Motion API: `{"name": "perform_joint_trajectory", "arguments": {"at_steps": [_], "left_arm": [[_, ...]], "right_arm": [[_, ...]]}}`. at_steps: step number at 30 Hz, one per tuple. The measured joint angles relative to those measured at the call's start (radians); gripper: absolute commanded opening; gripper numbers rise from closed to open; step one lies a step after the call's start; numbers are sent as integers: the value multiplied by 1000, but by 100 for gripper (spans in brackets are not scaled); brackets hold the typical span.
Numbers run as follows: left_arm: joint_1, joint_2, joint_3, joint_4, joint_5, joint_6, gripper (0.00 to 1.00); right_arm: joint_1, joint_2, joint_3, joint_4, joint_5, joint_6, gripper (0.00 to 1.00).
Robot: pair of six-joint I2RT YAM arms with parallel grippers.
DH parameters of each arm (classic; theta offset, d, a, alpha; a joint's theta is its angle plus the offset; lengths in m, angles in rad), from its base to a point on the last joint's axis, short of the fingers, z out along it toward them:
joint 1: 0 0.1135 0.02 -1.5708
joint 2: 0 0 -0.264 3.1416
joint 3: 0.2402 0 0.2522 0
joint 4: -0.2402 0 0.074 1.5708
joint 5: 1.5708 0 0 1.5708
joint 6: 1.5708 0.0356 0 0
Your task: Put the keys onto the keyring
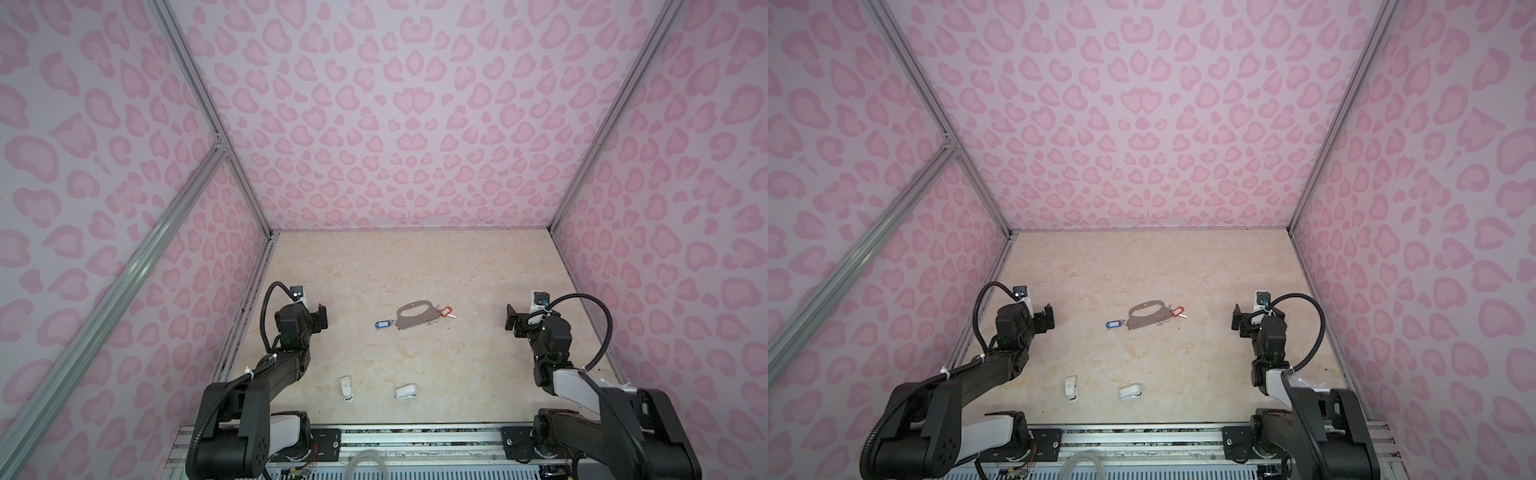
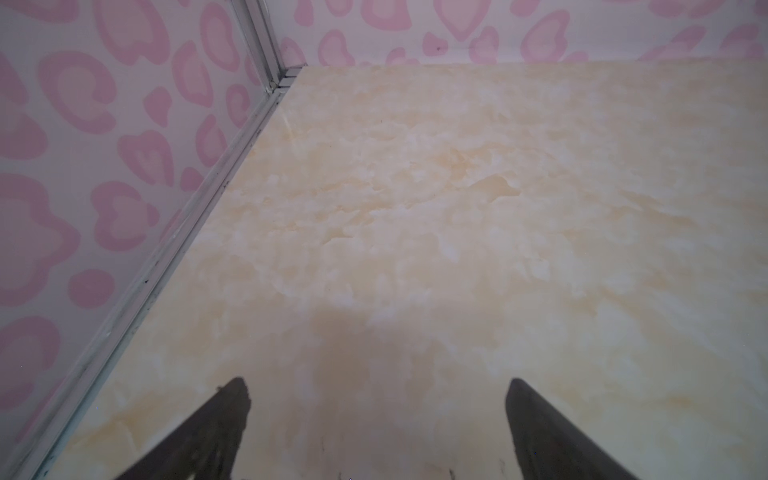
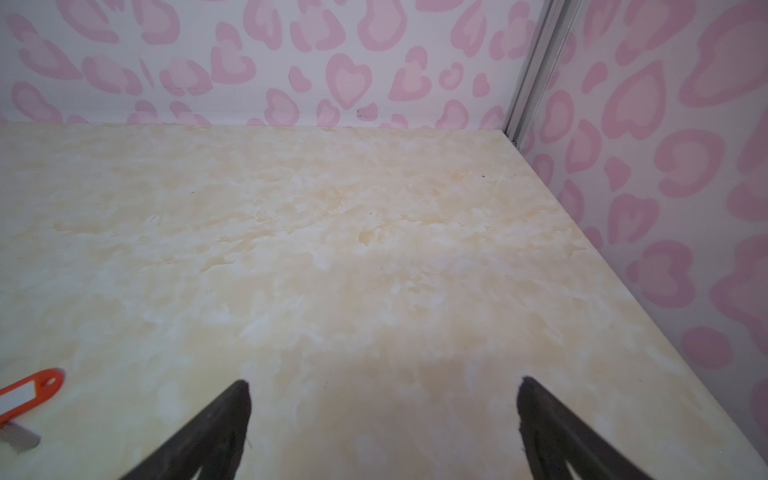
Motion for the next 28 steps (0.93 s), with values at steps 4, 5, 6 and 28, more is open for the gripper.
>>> {"name": "perform_joint_trajectory", "arguments": {"at_steps": [4, 5, 6, 28], "left_arm": [[41, 146, -10, 220, 99, -31, 97], [40, 158, -10, 221, 128, -29, 97], [40, 167, -10, 245, 163, -30, 97], [10, 187, 21, 300, 190, -12, 97]], "right_arm": [[-1, 252, 1, 257, -73, -3, 100], [-9, 270, -2, 280, -85, -2, 100], [-20, 261, -2, 288, -91, -1, 100], [-13, 264, 154, 195, -170, -8, 100]]}}
